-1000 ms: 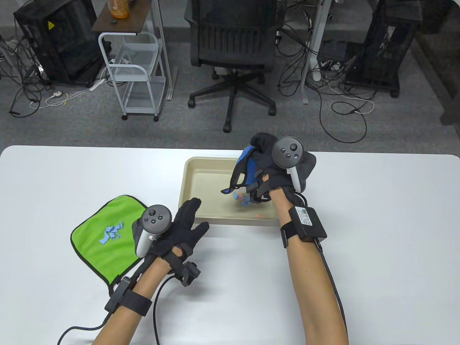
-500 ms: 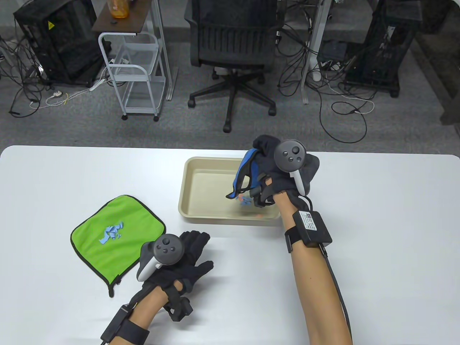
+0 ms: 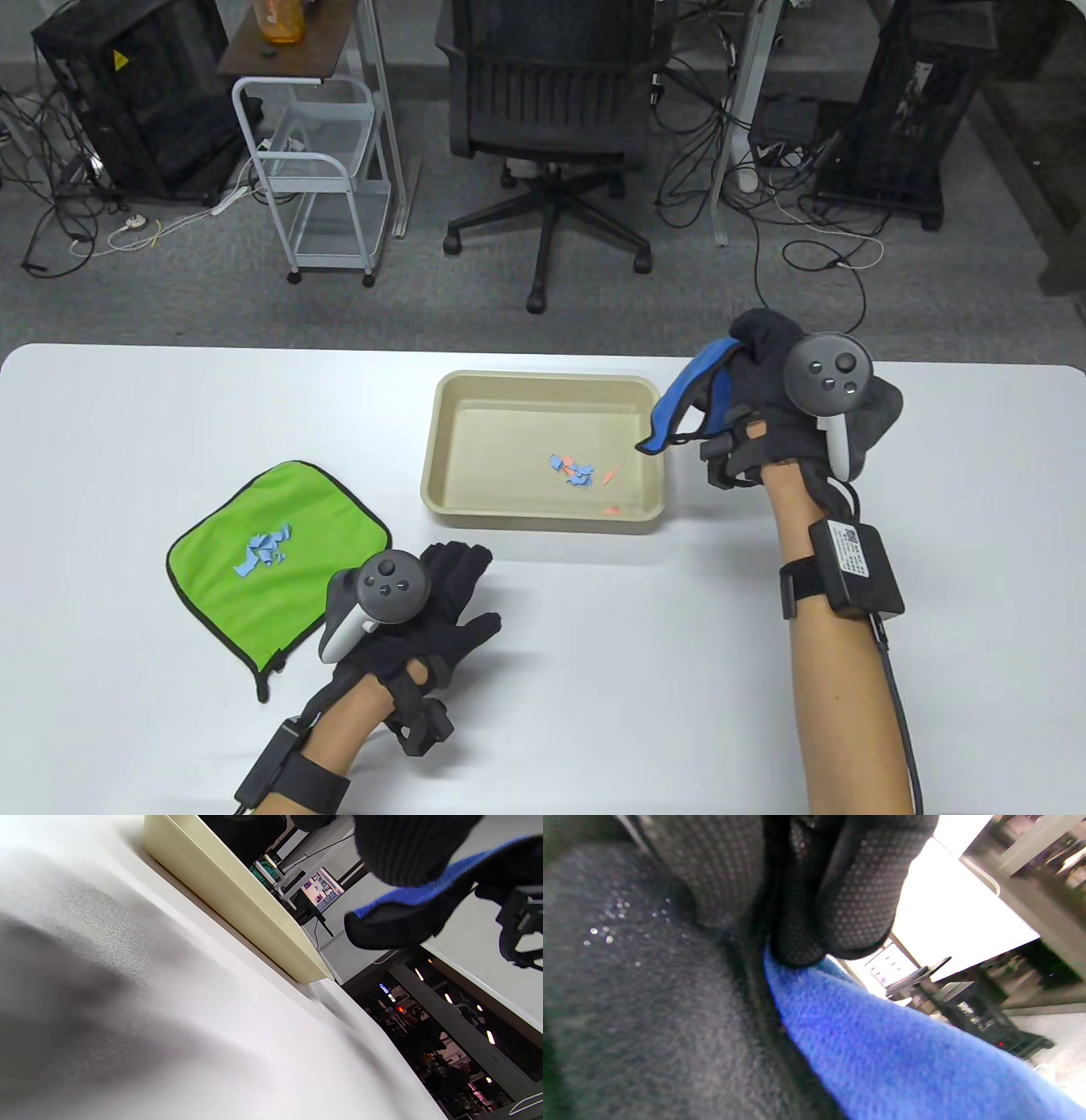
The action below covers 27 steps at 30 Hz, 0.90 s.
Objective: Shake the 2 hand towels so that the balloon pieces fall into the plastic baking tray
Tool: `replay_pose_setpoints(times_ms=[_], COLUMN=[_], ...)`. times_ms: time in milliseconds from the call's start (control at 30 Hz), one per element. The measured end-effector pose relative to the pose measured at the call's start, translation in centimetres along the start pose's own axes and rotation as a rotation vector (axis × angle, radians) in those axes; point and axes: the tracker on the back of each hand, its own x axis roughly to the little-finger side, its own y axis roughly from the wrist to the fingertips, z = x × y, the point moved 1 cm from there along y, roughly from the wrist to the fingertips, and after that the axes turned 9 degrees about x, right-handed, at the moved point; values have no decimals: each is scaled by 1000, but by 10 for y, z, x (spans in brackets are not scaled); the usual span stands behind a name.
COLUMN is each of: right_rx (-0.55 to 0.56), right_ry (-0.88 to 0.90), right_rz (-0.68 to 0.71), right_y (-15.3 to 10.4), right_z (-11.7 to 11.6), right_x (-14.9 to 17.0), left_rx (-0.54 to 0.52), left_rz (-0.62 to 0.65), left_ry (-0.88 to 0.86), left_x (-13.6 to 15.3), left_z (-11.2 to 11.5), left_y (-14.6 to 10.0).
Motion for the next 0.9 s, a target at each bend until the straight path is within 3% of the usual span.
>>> replay_pose_setpoints(times_ms=[167, 367, 600, 900], right_rx=[27, 12, -56, -279], right_ry=[-74, -112, -219, -429], right_rz=[-36, -96, -96, -100], right_y=[5, -4, -28, -71], right_z=[18, 16, -6, -56], right_x=[39, 81, 121, 170], left_rx=[-3, -9, -11, -7], left_rz=[6, 7, 3, 1], left_ry=[6, 2, 5, 9], left_x=[0, 0, -1, -1], left_z=[0, -1, -1, -1], left_y=[0, -1, -1, -2])
